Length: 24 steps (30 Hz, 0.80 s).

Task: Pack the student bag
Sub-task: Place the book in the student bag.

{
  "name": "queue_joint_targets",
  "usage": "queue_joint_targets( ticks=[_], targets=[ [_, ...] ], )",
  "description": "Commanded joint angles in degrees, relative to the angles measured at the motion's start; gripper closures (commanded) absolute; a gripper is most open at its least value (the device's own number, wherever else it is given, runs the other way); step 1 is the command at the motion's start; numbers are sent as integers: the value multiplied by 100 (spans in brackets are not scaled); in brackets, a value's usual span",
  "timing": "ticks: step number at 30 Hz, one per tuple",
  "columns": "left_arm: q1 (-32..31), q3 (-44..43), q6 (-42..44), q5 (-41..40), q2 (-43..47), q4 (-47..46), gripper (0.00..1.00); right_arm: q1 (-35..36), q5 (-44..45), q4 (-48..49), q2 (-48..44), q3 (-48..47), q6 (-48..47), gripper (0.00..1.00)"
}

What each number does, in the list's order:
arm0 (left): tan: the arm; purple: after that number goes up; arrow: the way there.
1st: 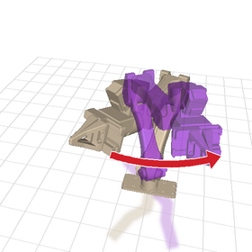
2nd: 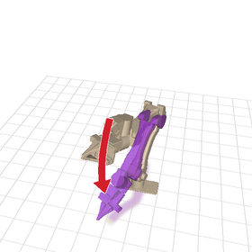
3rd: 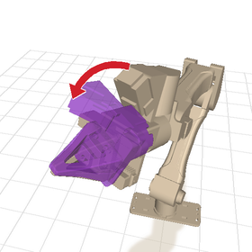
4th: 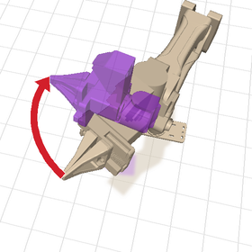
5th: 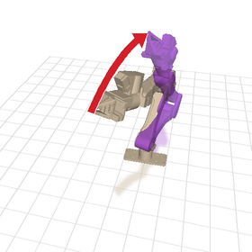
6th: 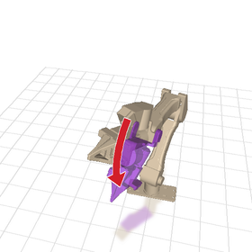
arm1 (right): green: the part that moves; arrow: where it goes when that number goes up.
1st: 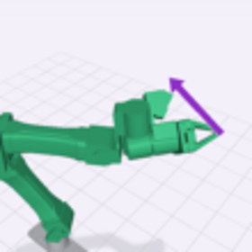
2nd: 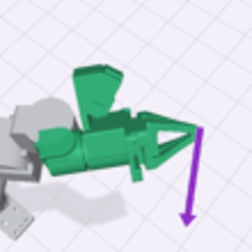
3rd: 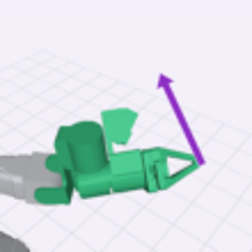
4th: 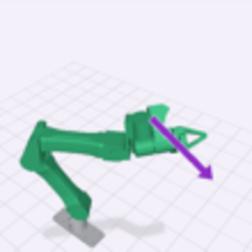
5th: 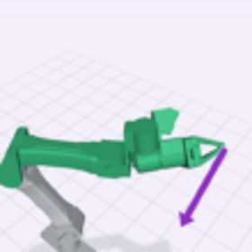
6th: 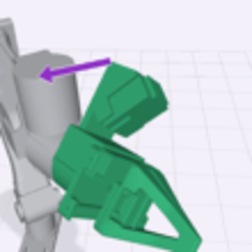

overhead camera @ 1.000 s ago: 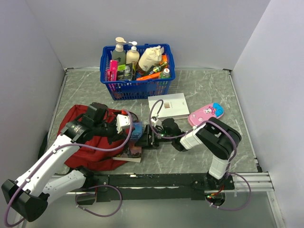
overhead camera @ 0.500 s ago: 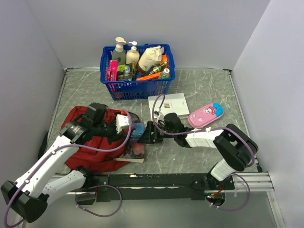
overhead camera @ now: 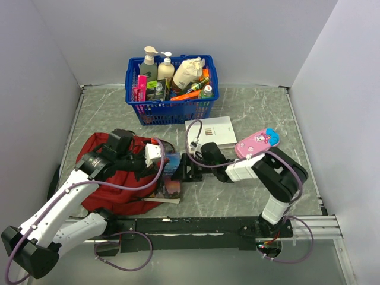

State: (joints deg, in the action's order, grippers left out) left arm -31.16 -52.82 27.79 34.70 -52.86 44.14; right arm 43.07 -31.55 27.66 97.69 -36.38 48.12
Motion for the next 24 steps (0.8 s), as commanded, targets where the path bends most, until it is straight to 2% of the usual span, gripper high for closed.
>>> queue_joint_targets(
  ticks=[1, 6, 7, 14, 24],
  targets=[
    [-31, -53, -28, 441, 101, -389, 99, -35, 18, 897, 443, 60, 486, 9],
    [-40, -9, -19, 441, 74, -389, 99, 52, -62, 1426, 611, 149, 839, 6],
    [-40, -1, -19, 450, 65, -406, 99, 70, -70, 1539, 611, 149, 918, 1],
    [-31, -44, -89, 476, -31, -476, 99, 123, -272, 1822, 128, 79, 1129, 1],
    [-31, -97, -116, 432, -40, -476, 99, 114, -352, 2260, -128, 289, 1437, 27]
  ],
)
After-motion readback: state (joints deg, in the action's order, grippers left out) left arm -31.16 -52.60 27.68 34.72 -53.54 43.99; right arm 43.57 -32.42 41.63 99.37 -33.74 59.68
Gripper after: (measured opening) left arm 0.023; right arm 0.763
